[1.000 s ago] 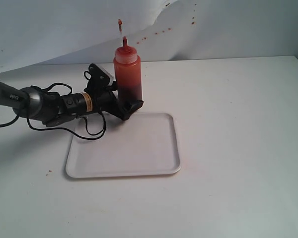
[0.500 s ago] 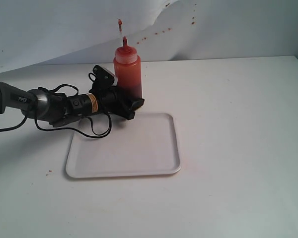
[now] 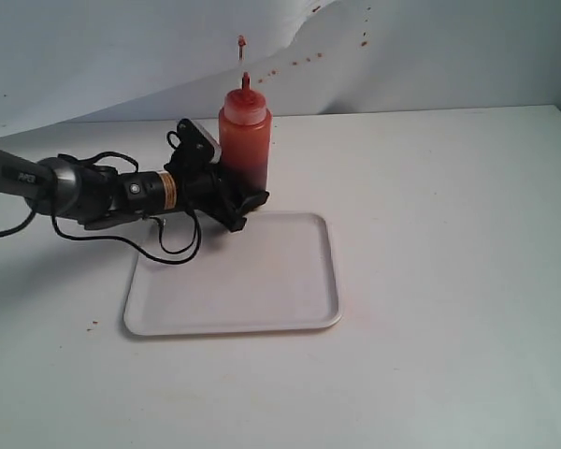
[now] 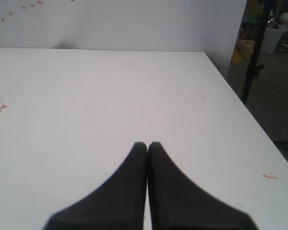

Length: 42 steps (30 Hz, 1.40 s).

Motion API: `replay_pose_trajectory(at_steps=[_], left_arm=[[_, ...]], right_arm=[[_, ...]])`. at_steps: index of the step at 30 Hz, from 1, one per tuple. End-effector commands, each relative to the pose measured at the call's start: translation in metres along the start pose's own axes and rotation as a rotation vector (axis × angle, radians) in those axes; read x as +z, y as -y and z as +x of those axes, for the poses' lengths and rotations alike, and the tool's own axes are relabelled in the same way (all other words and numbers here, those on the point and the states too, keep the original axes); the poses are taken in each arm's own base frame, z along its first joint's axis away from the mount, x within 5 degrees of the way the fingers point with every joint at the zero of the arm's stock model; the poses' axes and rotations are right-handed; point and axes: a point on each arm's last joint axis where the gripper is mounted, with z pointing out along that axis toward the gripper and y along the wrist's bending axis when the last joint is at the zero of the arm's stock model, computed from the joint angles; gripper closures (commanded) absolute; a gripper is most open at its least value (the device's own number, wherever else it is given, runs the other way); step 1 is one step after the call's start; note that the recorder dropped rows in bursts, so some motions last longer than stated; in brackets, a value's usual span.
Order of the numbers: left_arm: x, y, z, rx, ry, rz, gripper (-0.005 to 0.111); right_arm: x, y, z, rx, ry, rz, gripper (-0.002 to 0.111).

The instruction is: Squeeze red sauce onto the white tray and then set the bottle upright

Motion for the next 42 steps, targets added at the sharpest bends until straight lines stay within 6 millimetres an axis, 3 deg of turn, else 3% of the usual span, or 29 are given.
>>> replay_pose_trajectory(at_steps=[1,14,19,26,27,29,31,34,36,38,42], left_arm=[[-0.032,-0.005,-0.039,0.015,0.074,-0.014,0.107],[-0.152,0.033,-0.122,0.203,0.036,-0.183,0.107],[-0.203,0.051,-0.139,0.234,-0.04,-0.321,0.107],[-0.26,0.073,-0.141,0.334,-0.18,-0.484,0.107],[-0.267,0.075,-0.142,0.346,-0.193,-0.506,0.107],[-0.277,0.077,-0.145,0.381,-0.213,-0.543,0.107],[-0.283,0.078,-0.149,0.422,-0.224,-0.565,0.107],[-0.287,0.08,-0.152,0.487,-0.226,-0.56,0.107],[-0.286,0.081,-0.152,0.564,-0.252,-0.544,0.107],[-0.285,0.081,-0.15,0.667,-0.292,-0.523,0.107],[-0.286,0.079,-0.155,0.797,-0.325,-0.511,0.107]], right_arm=[[0.0,0.0,0.001,0.008,0.003,0.005,0.108],[0.0,0.0,0.001,0.008,0.003,0.005,0.108],[0.0,0.0,0.001,0.008,0.003,0.005,0.108],[0.0,0.0,0.001,0.008,0.003,0.005,0.108],[0.0,0.001,0.0,-0.064,0.014,0.017,0.108],[0.0,0.003,-0.005,-0.157,0.07,0.041,0.108],[-0.001,0.0,-0.014,0.085,0.171,-0.007,0.108],[-0.007,0.002,-0.034,0.23,0.396,-0.023,0.108],[-0.014,0.008,-0.046,0.493,0.563,-0.043,0.108],[-0.02,0.013,-0.054,0.644,0.678,-0.063,0.108],[-0.022,0.004,-0.059,0.536,0.701,-0.149,0.108]])
